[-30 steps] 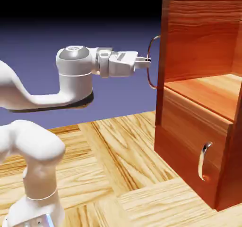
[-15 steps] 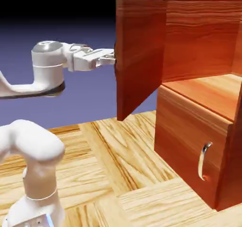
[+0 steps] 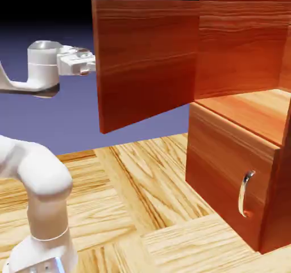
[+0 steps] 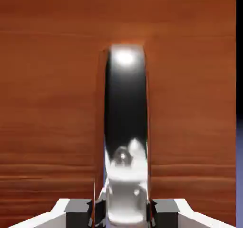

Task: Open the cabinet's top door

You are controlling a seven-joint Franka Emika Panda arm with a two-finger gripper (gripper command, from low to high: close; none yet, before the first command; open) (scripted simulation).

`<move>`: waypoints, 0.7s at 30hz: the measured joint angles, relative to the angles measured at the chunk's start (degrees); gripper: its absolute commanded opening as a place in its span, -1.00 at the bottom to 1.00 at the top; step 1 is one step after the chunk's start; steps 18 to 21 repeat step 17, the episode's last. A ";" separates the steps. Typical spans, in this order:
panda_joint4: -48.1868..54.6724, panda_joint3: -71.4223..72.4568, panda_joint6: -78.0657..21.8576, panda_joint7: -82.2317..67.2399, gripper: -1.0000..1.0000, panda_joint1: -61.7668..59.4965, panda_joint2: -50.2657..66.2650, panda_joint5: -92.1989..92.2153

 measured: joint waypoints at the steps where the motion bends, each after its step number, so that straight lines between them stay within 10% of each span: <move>1: 2.00 2.08 -1.87 0.42 -1.00 -1.82 1.36 0.90; 21: 28.78 32.01 -21.60 1.82 -1.00 -34.66 9.94 8.85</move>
